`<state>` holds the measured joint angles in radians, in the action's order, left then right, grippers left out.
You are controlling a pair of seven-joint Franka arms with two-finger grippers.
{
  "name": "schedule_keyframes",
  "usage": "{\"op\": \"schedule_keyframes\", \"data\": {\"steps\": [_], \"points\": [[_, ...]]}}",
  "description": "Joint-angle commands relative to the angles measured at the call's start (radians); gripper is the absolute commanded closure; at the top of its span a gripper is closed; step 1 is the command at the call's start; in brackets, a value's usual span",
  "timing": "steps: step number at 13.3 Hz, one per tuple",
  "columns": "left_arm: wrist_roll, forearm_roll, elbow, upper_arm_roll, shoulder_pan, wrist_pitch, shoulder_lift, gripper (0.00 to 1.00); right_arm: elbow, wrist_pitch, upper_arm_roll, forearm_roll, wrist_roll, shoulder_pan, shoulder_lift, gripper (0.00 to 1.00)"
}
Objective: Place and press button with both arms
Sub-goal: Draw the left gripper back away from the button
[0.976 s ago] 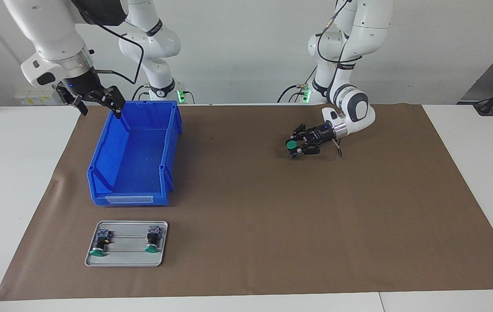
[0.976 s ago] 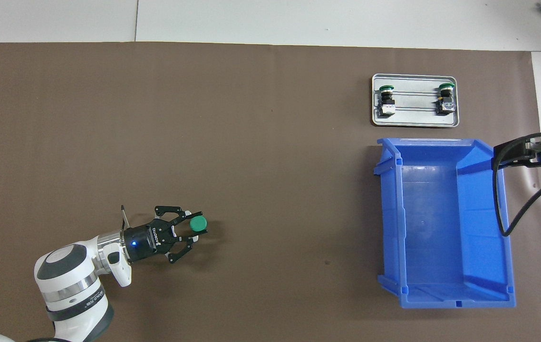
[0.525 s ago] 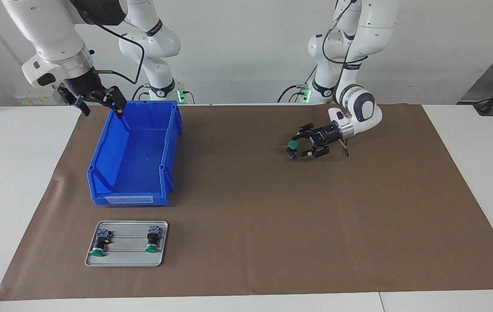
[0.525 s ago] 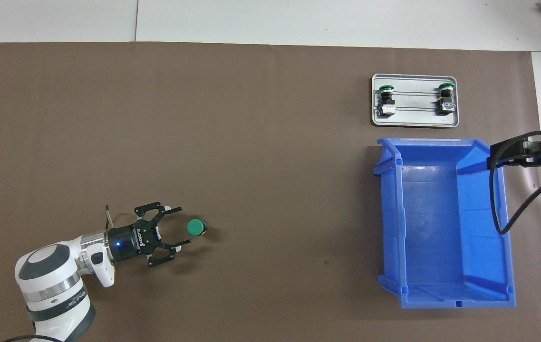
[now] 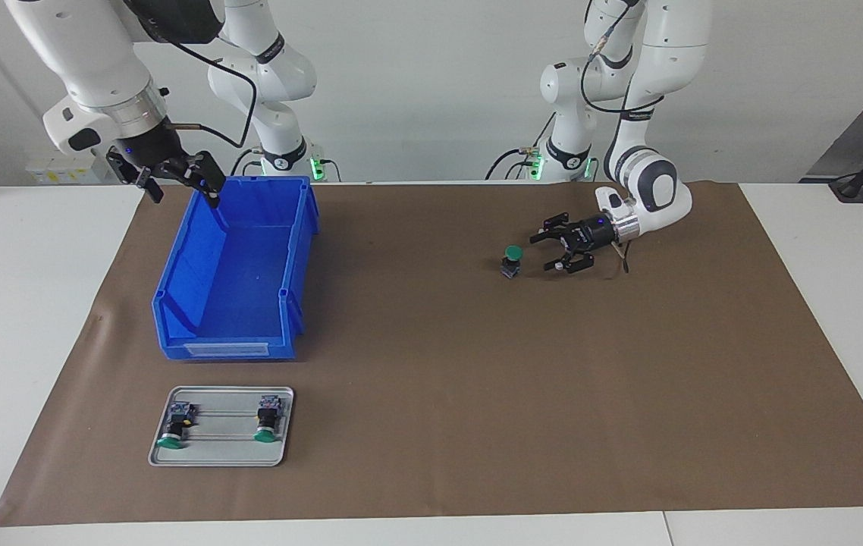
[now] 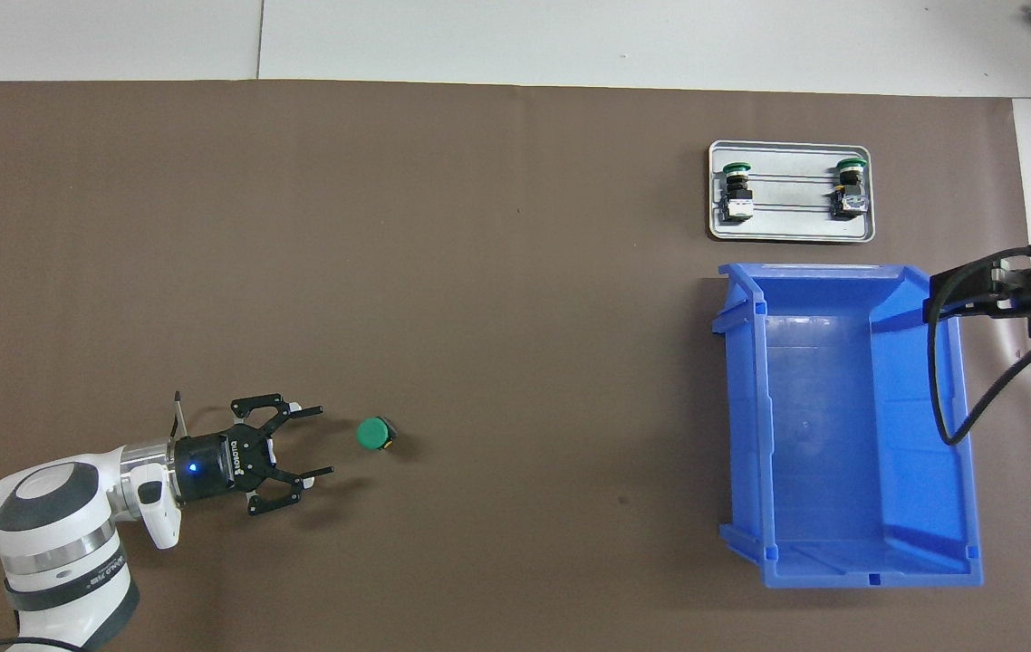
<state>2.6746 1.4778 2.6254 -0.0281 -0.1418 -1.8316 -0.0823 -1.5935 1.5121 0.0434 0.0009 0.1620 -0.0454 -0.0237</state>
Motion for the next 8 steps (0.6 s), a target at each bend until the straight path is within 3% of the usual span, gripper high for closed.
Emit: {"op": "schedule_keyframes", "data": {"steps": [1,5,8], "points": [[-0.143,-0.143,-0.077,-0.003,-0.05,0.028,0.009,0.23,-0.028,0.025,-0.007,0.021,0.008,0.009,-0.021,0.0],[-0.474,-0.316,-0.184,0.001,-0.042,-0.008,0.09,0.27,-0.026,0.034,-0.008,-0.042,0.001,0.007,-0.021,0.0],[-0.778,-0.515,-0.278,-0.004,-0.03,-0.006,0.168,0.47,-0.01,0.034,-0.01,-0.061,-0.002,0.007,-0.012,0.0]]}}
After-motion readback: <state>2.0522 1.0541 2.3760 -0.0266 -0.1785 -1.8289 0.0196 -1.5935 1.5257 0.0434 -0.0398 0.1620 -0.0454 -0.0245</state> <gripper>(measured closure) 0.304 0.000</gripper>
